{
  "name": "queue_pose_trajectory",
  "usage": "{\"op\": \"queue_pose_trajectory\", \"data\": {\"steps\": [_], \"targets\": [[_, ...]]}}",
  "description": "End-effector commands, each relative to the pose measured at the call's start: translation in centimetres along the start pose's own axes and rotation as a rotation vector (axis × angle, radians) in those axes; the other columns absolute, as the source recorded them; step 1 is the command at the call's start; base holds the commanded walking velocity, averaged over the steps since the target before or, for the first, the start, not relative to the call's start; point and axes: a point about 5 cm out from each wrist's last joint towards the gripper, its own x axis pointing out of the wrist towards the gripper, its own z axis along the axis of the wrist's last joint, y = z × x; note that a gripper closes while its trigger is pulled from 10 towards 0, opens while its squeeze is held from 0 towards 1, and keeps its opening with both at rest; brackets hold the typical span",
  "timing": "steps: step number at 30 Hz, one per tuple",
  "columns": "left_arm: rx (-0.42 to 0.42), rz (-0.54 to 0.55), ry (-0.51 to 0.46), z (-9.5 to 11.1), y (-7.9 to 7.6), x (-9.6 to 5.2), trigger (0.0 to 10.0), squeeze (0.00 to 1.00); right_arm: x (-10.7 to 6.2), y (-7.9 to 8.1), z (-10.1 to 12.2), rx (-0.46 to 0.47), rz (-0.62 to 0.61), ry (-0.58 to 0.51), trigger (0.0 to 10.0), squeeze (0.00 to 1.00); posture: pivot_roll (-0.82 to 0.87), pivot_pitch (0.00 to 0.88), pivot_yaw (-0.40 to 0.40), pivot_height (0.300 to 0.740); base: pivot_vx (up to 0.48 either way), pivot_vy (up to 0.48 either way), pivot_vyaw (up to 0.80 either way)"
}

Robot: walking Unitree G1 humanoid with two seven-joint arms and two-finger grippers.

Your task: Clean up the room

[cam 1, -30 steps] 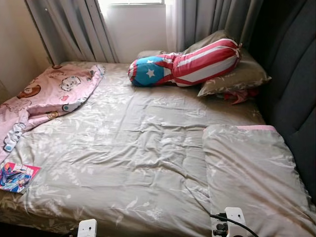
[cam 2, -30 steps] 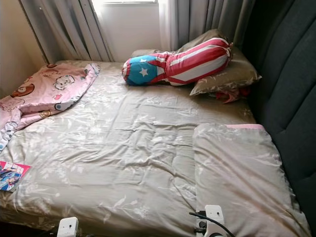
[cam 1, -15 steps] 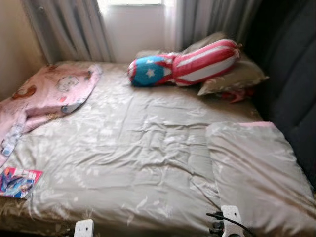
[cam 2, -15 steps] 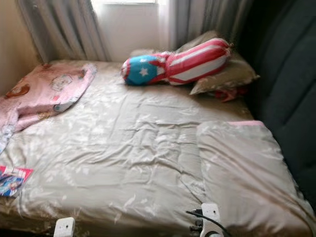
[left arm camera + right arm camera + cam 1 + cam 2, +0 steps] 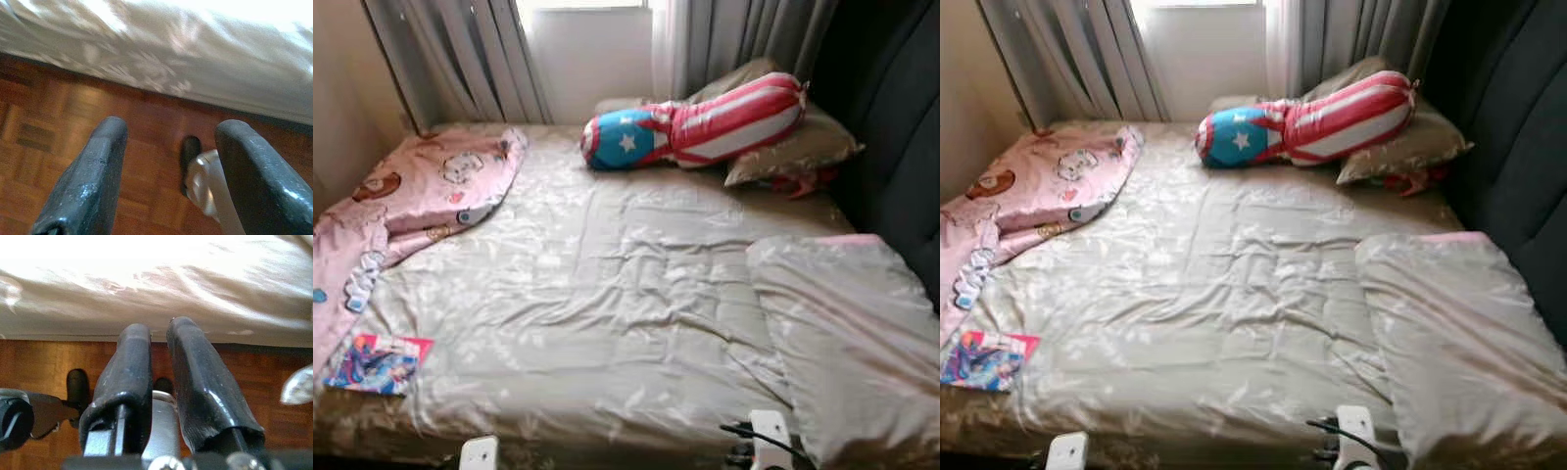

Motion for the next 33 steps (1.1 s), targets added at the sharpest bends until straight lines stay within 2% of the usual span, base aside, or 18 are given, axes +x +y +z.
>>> {"op": "queue_pose_trajectory", "data": {"steps": [1, 10, 11, 12, 13, 33], "targets": [[-0.005, -0.009, 0.005, 0.01, -0.55, 0.09, 10.0, 0.00, -0.22, -0.79, -0.59, 0.004, -0.021, 0.021, 10.0, 0.00, -0.08, 0.000, 0.037, 0.740, 0.000, 0.405, 0.00], [-0.015, -0.007, 0.001, 0.13, -0.72, 0.14, 10.0, 0.00, -0.19, -0.78, -0.49, -0.009, -0.013, 0.023, 10.0, 0.00, -0.07, 0.000, 0.031, 0.740, 0.000, 0.406, 0.00], [-0.017, -0.006, 0.000, 0.15, -0.74, 0.15, 10.0, 0.00, -0.19, -0.76, -0.47, -0.008, -0.010, 0.022, 10.0, 0.91, -0.07, 0.000, 0.030, 0.740, 0.000, 0.405, 0.00], [-0.017, -0.006, 0.000, 0.15, -0.74, 0.15, 10.0, 0.00, -0.18, -0.76, -0.46, -0.009, -0.010, 0.022, 10.0, 0.91, -0.07, 0.000, 0.030, 0.740, 0.000, 0.405, 0.00], [-0.017, -0.005, 0.001, 0.15, -0.75, 0.16, 10.0, 0.00, -0.18, -0.76, -0.45, -0.009, -0.010, 0.022, 10.0, 1.00, -0.07, 0.000, 0.030, 0.740, 0.000, 0.409, 0.00], [-0.021, 0.000, 0.003, 0.11, -0.67, 0.14, 10.0, 0.00, -0.18, -0.72, -0.50, -0.019, -0.004, 0.026, 10.0, 1.00, -0.07, 0.000, 0.031, 0.740, 0.000, 0.405, 0.00]]}}
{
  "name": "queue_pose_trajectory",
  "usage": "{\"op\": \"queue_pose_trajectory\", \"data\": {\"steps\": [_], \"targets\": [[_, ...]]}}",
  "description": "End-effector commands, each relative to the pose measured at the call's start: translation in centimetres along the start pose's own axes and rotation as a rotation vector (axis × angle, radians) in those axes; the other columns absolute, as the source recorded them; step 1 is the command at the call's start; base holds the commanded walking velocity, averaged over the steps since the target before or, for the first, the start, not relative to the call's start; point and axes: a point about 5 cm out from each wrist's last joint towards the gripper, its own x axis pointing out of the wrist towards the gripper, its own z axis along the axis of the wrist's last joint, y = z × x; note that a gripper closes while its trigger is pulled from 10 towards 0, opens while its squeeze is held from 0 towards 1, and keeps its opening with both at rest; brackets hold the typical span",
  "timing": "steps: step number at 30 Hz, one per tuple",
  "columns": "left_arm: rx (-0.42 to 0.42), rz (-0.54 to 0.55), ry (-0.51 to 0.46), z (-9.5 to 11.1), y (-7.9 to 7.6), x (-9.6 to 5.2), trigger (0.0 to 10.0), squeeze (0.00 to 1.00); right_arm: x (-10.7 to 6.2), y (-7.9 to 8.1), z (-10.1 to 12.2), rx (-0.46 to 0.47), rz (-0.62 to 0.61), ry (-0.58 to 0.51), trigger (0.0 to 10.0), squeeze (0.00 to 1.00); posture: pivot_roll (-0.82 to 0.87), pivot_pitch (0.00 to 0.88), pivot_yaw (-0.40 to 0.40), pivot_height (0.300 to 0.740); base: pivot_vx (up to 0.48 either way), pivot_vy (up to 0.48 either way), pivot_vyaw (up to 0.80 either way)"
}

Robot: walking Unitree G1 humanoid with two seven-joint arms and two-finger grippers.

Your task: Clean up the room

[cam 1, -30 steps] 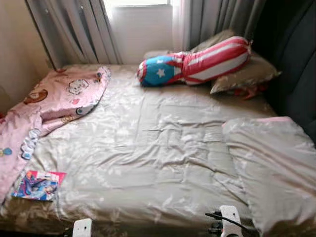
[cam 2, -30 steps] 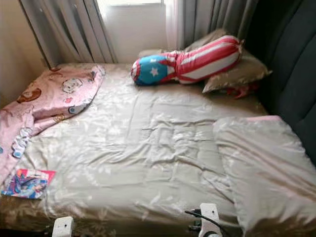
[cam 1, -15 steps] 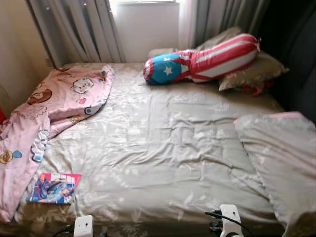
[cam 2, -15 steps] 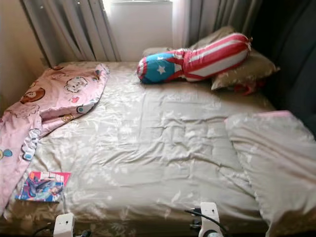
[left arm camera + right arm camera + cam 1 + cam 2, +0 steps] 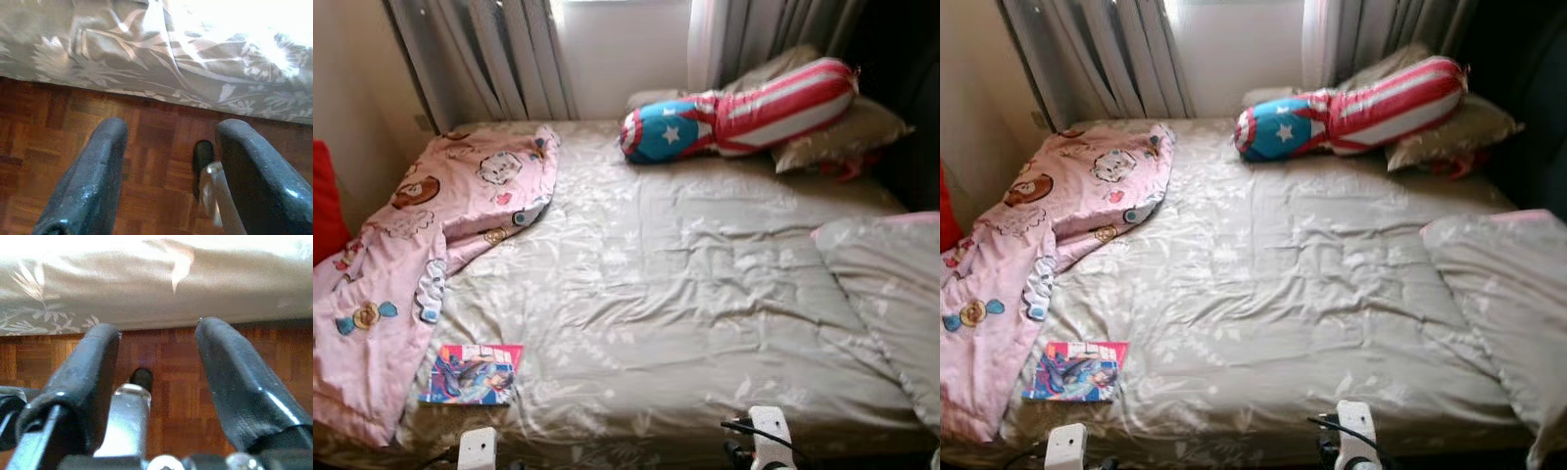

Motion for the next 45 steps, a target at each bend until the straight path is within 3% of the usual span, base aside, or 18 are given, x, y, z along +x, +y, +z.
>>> {"op": "queue_pose_trajectory", "data": {"steps": [1, 2, 20, 23, 33, 45], "targets": [[0.011, 0.018, 0.012, -0.09, 0.73, -0.09, 10.0, 0.00, 0.17, 0.72, 0.33, -0.005, 0.018, -0.004, 10.0, 0.88, -0.07, 0.000, 0.030, 0.740, 0.000, 0.405, 0.00], [0.011, 0.018, 0.012, -0.07, 0.73, -0.08, 10.0, 0.00, 0.17, 0.71, 0.35, -0.009, 0.017, -0.003, 10.0, 0.02, -0.07, 0.000, 0.031, 0.740, 0.000, 0.405, 0.00], [0.005, 0.019, 0.009, 0.02, 0.65, -0.05, 10.0, 0.00, 0.20, 0.76, 0.56, -0.036, 0.034, -0.006, 10.0, 0.00, -0.07, 0.000, 0.026, 0.740, 0.000, 0.405, 0.00], [0.004, 0.020, 0.008, 0.05, 0.66, -0.04, 10.0, 0.00, 0.21, 0.80, 0.66, -0.063, 0.043, -0.006, 10.0, 0.00, -0.07, 0.000, 0.025, 0.740, 0.000, 0.405, 0.80], [0.007, 0.020, 0.005, 0.18, 0.70, -0.01, 10.0, 0.00, 0.23, 0.84, 0.65, -0.027, 0.035, -0.008, 10.0, 0.00, -0.07, 0.000, 0.025, 0.740, 0.000, 0.394, 0.48], [0.011, 0.018, -0.003, 0.46, 0.64, 0.06, 10.0, 0.00, 0.27, 0.86, 0.88, -0.024, 0.031, -0.015, 10.0, 0.00, -0.07, 0.000, 0.025, 0.740, 0.000, 0.020, 0.00]]}}
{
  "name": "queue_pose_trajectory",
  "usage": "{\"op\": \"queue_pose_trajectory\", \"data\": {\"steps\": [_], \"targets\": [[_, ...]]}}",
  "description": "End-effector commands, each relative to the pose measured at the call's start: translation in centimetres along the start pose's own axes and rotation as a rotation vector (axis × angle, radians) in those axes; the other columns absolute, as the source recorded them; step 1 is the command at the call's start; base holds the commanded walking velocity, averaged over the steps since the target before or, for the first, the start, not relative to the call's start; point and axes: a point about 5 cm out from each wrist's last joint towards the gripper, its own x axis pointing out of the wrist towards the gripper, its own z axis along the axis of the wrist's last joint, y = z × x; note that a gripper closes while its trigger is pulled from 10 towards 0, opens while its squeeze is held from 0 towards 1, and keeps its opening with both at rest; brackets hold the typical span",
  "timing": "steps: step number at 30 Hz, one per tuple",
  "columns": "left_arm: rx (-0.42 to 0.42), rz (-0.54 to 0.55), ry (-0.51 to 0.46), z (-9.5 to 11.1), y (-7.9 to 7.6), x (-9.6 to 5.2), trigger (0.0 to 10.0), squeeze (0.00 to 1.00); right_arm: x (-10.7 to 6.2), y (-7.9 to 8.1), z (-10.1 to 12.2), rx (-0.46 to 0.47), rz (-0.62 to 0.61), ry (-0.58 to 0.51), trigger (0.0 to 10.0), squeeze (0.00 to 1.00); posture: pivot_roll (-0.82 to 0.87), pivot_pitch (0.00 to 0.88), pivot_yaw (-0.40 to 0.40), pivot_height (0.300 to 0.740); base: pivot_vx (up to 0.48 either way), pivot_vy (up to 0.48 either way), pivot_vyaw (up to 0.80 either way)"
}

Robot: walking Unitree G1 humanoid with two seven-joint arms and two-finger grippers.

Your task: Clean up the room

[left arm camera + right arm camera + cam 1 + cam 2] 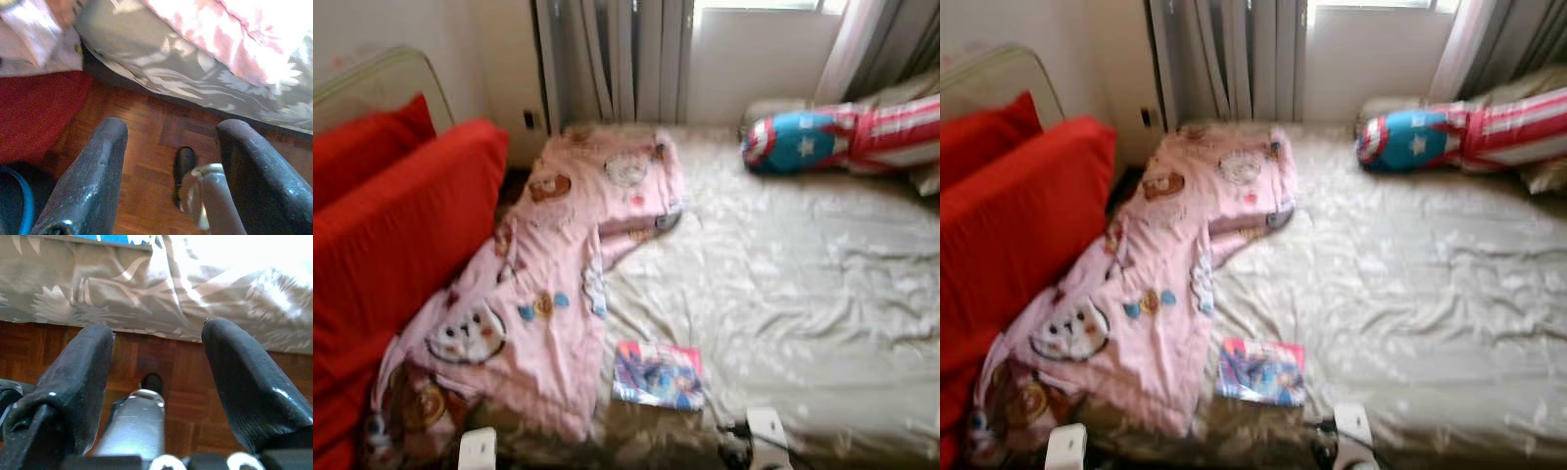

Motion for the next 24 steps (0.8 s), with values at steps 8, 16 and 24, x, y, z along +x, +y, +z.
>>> {"op": "queue_pose_trajectory", "data": {"steps": [8, 16, 24], "targets": [[0.016, -0.031, -0.028, 1.7, -0.6, 0.5, 10.0, 0.00, 0.3, -0.1, 1.7, 0.010, -0.008, -0.040, 10.0, 0.00, -0.06, 0.000, 0.035, 0.740, 0.000, 0.000, 0.00], [0.009, -0.065, -0.042, 2.7, -1.5, 0.8, 10.0, 0.00, 0.3, -0.6, 2.8, 0.002, -0.015, -0.060, 10.0, 0.00, -0.11, 0.000, 0.011, 0.740, 0.000, 0.000, 0.00], [0.012, -0.080, -0.051, 3.8, -2.3, 1.1, 10.0, 0.00, 0.3, -1.2, 4.0, 0.041, -0.036, -0.096, 10.0, 0.00, -0.13, 0.000, 0.013, 0.740, 0.000, 0.000, 0.00]]}}
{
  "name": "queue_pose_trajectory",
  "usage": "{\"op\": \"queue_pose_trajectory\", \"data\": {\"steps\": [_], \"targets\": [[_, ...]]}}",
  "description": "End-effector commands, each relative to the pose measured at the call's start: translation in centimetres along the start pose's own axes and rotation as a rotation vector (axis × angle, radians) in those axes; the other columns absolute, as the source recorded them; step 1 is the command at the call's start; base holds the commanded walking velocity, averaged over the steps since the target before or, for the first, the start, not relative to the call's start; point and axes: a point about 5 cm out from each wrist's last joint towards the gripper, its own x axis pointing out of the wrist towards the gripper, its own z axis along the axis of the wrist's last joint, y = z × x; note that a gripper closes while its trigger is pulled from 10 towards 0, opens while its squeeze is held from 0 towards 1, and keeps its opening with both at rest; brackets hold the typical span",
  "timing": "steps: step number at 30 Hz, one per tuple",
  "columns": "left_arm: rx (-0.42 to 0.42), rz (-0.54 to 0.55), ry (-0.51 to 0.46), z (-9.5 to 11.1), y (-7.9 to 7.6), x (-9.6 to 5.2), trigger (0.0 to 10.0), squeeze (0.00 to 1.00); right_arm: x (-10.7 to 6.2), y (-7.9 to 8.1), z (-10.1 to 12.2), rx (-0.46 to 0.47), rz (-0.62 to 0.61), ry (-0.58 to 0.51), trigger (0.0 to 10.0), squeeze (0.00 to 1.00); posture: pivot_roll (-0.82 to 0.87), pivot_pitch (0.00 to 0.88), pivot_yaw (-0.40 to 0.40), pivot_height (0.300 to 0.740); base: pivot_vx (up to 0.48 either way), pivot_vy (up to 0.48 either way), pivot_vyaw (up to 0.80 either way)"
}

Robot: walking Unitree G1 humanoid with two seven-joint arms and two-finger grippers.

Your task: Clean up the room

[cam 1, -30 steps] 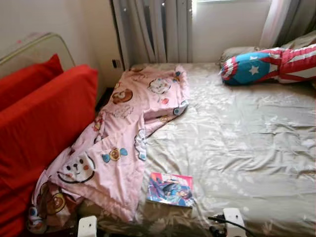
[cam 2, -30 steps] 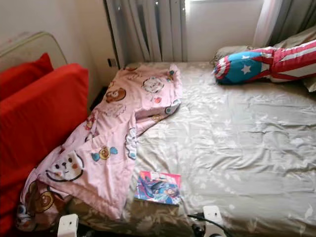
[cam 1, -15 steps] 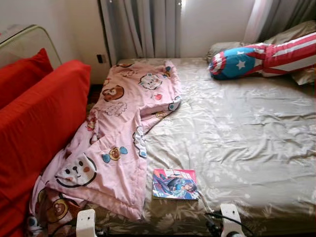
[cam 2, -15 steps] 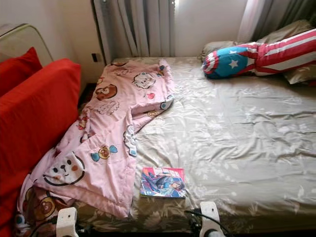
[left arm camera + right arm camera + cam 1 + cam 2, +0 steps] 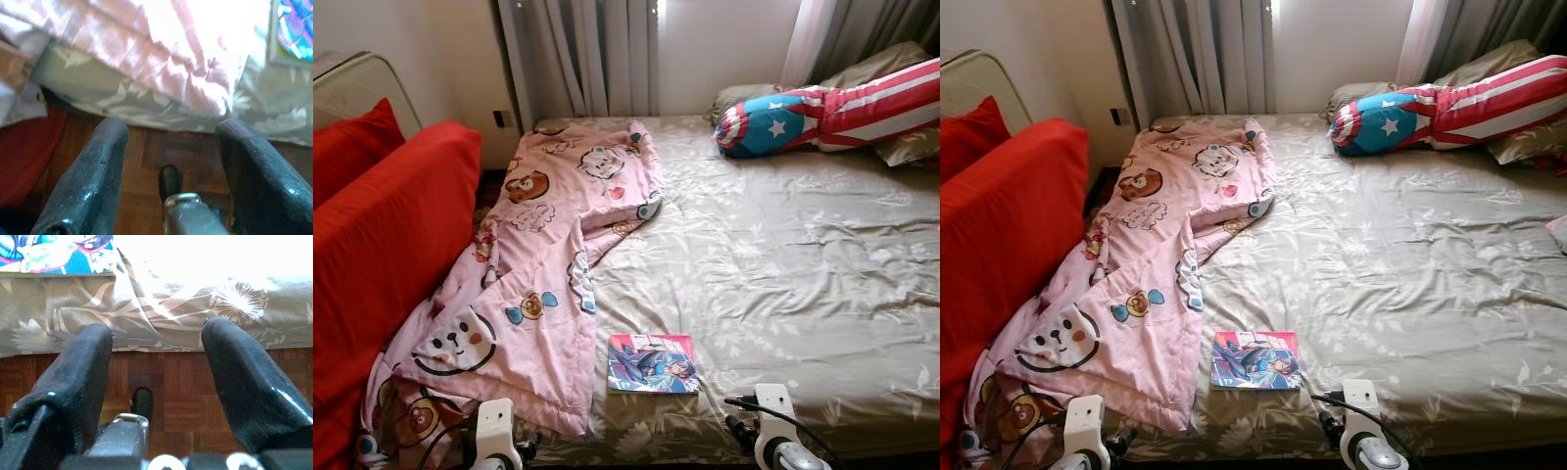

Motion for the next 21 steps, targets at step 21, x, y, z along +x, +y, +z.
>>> {"op": "queue_pose_trajectory", "data": {"steps": [21], "targets": [[-0.007, 0.012, 0.037, -1.2, 0.0, -0.3, 10.0, 0.00, -0.2, -0.9, -0.2, -0.062, 0.020, 0.020, 10.0, 0.00, -0.10, 0.055, -0.012, 0.740, 0.000, 0.000, 0.15]]}}
